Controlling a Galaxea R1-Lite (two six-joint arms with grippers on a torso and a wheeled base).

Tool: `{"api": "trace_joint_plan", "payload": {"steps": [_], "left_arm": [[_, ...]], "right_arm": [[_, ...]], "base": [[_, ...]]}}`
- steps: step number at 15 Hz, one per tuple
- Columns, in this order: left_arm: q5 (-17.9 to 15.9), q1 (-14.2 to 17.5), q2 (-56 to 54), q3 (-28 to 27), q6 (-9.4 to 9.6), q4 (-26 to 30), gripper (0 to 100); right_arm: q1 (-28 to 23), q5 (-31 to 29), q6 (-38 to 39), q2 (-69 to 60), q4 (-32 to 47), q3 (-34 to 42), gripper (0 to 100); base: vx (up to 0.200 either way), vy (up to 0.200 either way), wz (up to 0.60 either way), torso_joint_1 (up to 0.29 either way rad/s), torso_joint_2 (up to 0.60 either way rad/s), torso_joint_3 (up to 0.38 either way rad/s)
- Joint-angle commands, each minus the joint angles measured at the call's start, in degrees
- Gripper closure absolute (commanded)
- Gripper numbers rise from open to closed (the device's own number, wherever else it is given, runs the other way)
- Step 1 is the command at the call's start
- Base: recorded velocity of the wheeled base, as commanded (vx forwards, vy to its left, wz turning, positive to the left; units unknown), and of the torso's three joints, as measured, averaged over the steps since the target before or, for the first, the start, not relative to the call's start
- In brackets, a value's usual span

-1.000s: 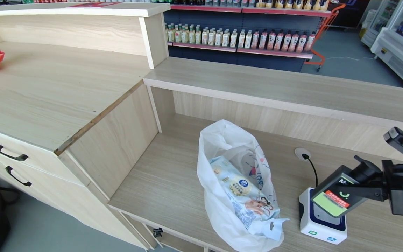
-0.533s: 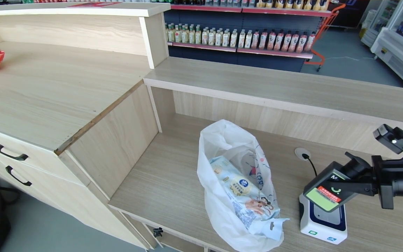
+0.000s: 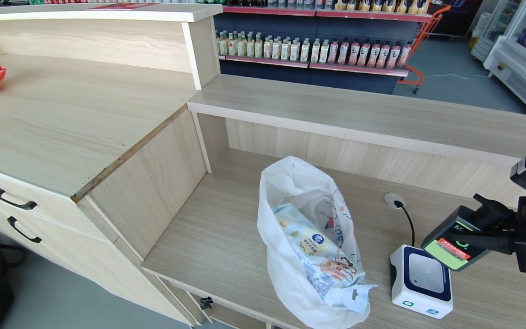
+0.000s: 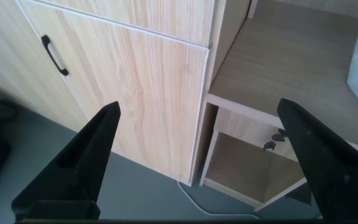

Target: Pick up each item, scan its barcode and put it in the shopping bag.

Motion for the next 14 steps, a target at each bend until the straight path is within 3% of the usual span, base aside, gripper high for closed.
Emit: {"api": "trace_joint_plan", "payload": {"steps": [1, 4, 14], "left_arm": [[0.0, 0.0, 0.0, 0.0, -0.02, 0.0, 0], [0.0, 0.0, 0.0, 0.0, -0.02, 0.0, 0], [-0.1, 0.0, 0.0, 0.0, -0.02, 0.0, 0]], "right_arm": [[0.0, -0.1, -0.1, -1.0, -0.1, 0.1, 100], [0.0, -0.1, 0.2, -0.6, -0.2, 0.5, 100], [-1.3, 0.8, 3.5, 7.2, -1.3, 1.0, 100]], "base": [[0.0, 0.0, 0.6, 0.002, 0.0, 0.002], [0.0, 0.0, 0.6, 0.002, 0.0, 0.002], [0.0, 0.0, 0.0, 0.0, 0.0, 0.0]]}}
